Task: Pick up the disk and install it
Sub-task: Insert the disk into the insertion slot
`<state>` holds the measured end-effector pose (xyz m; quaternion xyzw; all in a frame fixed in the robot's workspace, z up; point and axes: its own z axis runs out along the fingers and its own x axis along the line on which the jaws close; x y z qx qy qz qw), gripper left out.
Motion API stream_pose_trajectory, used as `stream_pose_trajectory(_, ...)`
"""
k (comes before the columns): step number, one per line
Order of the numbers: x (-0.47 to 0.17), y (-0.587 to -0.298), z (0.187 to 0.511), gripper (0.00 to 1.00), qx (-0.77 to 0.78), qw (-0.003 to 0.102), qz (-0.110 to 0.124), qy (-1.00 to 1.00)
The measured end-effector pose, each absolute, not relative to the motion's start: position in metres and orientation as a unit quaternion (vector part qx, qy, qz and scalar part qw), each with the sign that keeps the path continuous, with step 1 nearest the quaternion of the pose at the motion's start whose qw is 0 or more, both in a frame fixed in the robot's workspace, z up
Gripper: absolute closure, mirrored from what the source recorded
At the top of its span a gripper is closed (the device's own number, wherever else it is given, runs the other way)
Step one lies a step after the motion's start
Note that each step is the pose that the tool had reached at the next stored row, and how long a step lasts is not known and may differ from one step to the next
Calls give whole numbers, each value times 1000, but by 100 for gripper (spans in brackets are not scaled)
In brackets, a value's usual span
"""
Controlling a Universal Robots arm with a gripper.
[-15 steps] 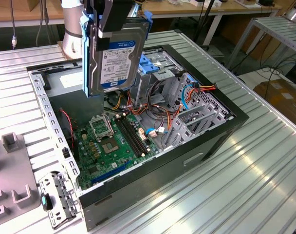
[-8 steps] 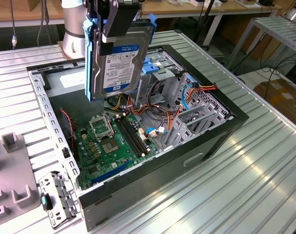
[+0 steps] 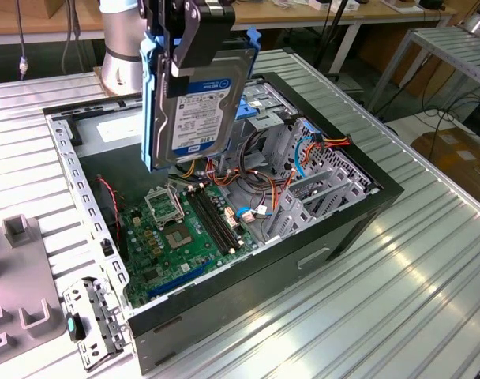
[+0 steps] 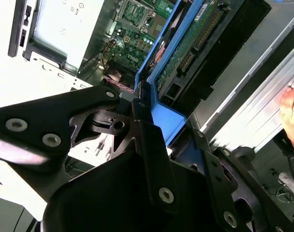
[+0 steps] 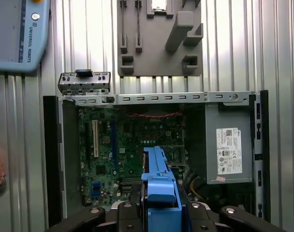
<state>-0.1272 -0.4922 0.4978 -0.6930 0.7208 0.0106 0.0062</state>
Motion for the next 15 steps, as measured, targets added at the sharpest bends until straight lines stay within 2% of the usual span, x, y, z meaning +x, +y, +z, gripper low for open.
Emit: stream_pose_trajectory(15, -120, -500, 498, 63, -693, 6, 11, 721)
